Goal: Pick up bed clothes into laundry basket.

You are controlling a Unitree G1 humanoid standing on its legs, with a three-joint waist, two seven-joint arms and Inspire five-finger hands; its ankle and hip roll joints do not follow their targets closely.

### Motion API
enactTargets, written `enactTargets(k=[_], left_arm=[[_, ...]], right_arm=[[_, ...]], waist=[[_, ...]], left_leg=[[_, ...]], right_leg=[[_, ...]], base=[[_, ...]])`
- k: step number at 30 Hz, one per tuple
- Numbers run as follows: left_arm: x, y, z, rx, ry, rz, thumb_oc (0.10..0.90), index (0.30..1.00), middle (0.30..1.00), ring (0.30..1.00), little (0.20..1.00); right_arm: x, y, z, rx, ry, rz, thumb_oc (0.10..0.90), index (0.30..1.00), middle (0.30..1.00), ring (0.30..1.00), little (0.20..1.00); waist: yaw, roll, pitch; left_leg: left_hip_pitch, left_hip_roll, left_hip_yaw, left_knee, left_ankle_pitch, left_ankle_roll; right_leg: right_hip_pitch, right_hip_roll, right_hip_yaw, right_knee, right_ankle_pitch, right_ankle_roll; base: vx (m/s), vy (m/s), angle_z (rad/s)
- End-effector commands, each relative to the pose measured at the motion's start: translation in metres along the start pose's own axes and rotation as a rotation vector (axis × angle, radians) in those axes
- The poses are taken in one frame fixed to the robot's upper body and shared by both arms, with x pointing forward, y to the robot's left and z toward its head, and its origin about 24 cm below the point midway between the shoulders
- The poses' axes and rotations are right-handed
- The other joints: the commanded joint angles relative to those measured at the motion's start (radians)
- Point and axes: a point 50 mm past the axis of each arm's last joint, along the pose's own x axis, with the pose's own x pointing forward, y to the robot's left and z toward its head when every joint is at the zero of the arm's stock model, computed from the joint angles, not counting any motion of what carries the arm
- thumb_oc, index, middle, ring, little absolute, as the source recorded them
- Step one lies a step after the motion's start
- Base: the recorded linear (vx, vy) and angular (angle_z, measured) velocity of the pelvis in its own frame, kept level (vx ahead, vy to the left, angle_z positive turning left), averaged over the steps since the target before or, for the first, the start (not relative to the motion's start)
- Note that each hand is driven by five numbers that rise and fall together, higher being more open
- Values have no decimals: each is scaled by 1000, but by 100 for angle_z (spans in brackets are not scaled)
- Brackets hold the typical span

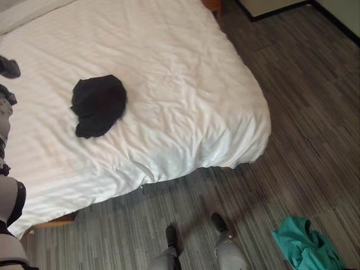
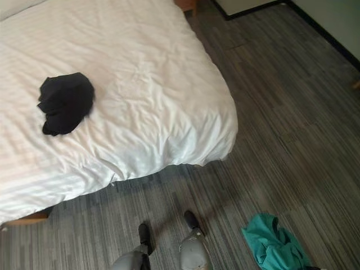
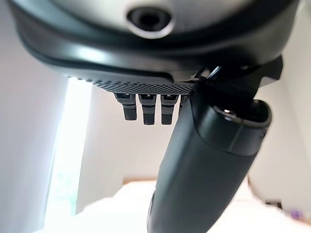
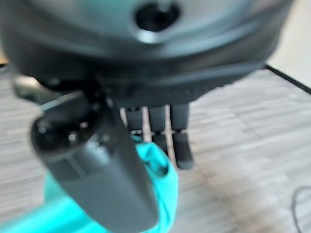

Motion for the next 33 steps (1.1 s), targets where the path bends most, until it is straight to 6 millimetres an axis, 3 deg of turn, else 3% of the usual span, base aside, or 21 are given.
enactTargets(k=[1, 3, 9, 11, 12, 13, 15, 16, 20, 23, 25, 27, 28, 30, 31, 33], left_arm=[[7, 29, -22, 6, 88, 91, 800, 900, 900, 900, 900], [5, 23, -22, 8, 90, 66, 800, 900, 900, 900, 900], [-12, -29, -7, -116, 66, -118, 800, 900, 900, 900, 900], [-12, -30, -8, -117, 68, -119, 800, 900, 900, 900, 900], [-26, -59, -1, -246, 82, -232, 800, 900, 900, 900, 900], [-32, -70, 2, -293, 89, -279, 800, 900, 900, 900, 900], [-51, -100, 3, -372, 143, -401, 489, 434, 434, 434, 434], [-62, -116, 6, -403, 161, -467, 400, 300, 300, 300, 300], [-104, -162, 15, -367, 159, -652, 400, 300, 300, 300, 300], [-93, -151, 25, -303, 65, -579, 400, 300, 300, 300, 300], [-80, -134, 42, -305, -35, -477, 400, 300, 300, 300, 300], [-63, -98, 57, -434, -118, -271, 400, 300, 300, 300, 300], [-62, -82, 67, -497, -182, -192, 400, 300, 300, 300, 300], [-63, -53, 83, -548, -305, -61, 400, 300, 300, 300, 300], [-62, -27, 91, -550, -393, 54, 400, 300, 300, 300, 300], [-66, -5, 107, -583, -478, 142, 400, 300, 300, 300, 300]], right_arm=[[-6, -18, -47, -72, 125, -63, 400, 300, 300, 300, 300], [-7, -12, -46, -70, 120, -47, 400, 300, 300, 300, 300], [-8, 13, -26, -70, 55, 6, 400, 300, 300, 300, 300], [-7, 12, -26, -71, 55, 4, 400, 300, 300, 300, 300], [-7, 19, -17, -85, 32, 21, 400, 300, 300, 300, 300], [-7, 19, -14, -93, 28, 22, 400, 300, 300, 300, 300], [-5, 21, -5, -97, 11, 25, 400, 300, 300, 300, 300], [-4, 20, 1, -105, 3, 21, 400, 300, 300, 300, 300], [-2, 18, 14, -154, -33, 23, 400, 300, 300, 300, 300], [-2, 16, 24, -173, -84, 25, 400, 300, 300, 300, 300], [-1, 14, 37, -173, -143, 15, 400, 300, 300, 300, 300], [-1, 5, 63, -162, -242, -24, 400, 300, 300, 300, 300], [-3, 1, 75, -147, -297, -37, 400, 300, 300, 300, 300], [-5, -4, 90, -116, -358, -57, 400, 300, 300, 300, 300], [-7, -5, 94, -119, -389, -58, 400, 300, 300, 300, 300], [-10, -2, 102, -117, -425, -46, 400, 300, 300, 300, 300]], waist=[[-5, -56, -61], [-2, -66, -56], [1, -100, -12], [-1, -99, -14], [0, -104, -7], [2, -105, -5], [5, -106, -5], [5, -103, -6], [13, -93, -16], [25, -78, -25], [44, -65, -29], [80, -59, -26], [96, -66, -23], [101, -96, -26], [97, -117, -43], [90, -144, -69]], left_leg=[[-49, 48, 15, -45, 92, -67], [-60, 47, 21, -45, 92, -64], [-112, 36, 20, -45, 93, -56], [-114, 36, 20, -45, 93, -56], [-126, 33, 16, -45, 93, -55], [-128, 32, 14, -45, 94, -54], [-126, 33, 11, -45, 96, -54], [-124, 34, 8, -45, 97, -54], [-105, 44, -9, -45, 101, -60], [-90, 58, -27, -45, 114, -71], [-75, 60, -37, -45, 126, -75], [-40, 48, -60, -45, 136, -73], [-18, 32, -81, -28, 115, -68], [13, -26, -139, 95, -4, -46], [64, -111, -230, 235, -79, -29], [100, -189, -323, 416, -119, -8]], right_leg=[[83, -15, -37, -87, 52, 72], [69, -17, -34, -94, 64, 74], [16, -29, -54, -118, 93, 75], [15, -29, -55, -118, 93, 75], [3, -29, -57, -121, 98, 74], [1, -27, -59, -122, 100, 74], [2, -25, -63, -121, 101, 74], [5, -23, -63, -120, 99, 74], [29, -15, -72, -113, 86, 66], [60, -3, -88, -97, 60, 48], [91, 5, -97, -90, 43, 35], [126, 6, -102, -86, 34, 30], [130, 4, -104, -73, 33, 27], [120, -14, -114, -50, 53, 28], [115, -6, -107, -42, 80, 26], [107, 11, -74, -46, 125, 31]], base=[[-46, 8, -31], [-35, 11, -21], [-51, 0, -8], [0, 0, 0], [-35, -15, 2], [-46, -27, 6], [-35, -32, 7], [-46, -37, 7], [-33, -88, 16], [-59, -170, 23], [-60, -88, 21], [-119, -52, 10], [-185, -28, -2], [-232, -18, -1], [-167, 2, 6], [-91, 80, -7]])
